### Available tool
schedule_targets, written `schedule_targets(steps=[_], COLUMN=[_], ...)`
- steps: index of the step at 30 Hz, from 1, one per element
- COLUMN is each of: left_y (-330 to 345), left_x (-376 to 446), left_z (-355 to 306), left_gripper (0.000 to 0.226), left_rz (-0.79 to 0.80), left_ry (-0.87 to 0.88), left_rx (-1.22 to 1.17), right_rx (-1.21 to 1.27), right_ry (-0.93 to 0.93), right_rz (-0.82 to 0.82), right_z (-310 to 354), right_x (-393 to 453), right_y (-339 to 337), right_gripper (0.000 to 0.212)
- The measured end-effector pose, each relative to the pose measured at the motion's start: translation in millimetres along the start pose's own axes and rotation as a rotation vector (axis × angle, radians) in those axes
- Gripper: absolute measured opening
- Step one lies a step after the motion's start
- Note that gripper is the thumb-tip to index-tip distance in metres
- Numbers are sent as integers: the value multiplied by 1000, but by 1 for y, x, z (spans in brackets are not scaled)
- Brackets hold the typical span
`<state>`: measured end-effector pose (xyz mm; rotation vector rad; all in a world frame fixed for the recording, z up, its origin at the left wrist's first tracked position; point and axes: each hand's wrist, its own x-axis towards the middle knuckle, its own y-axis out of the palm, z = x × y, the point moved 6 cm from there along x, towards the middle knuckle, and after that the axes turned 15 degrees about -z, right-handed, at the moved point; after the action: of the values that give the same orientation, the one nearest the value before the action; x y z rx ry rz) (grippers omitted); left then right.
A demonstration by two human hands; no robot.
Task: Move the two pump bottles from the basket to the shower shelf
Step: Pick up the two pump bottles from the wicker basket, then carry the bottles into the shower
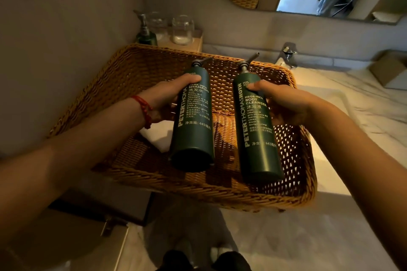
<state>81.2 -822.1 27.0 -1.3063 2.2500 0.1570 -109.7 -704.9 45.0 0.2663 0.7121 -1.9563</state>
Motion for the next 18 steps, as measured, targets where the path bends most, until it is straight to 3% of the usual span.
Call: schedule_targets(steps=[6, 10, 18], left_y=[37, 66, 114], left_x=[-29, -51, -105], left_z=[-6, -9, -13], left_gripper=[76, 78, 84], left_rz=[45, 43, 23], left_ry=[57, 70, 107], left_rx=[7, -14, -97], right_rx=[73, 79, 70], right_ry=[-24, -84, -100], right_rz=[-45, -98, -61], right_z=[-10, -23, -58], right_x=[-33, -54, -89], right_y=[-35, -68, -116], right_gripper=[48, 34, 36])
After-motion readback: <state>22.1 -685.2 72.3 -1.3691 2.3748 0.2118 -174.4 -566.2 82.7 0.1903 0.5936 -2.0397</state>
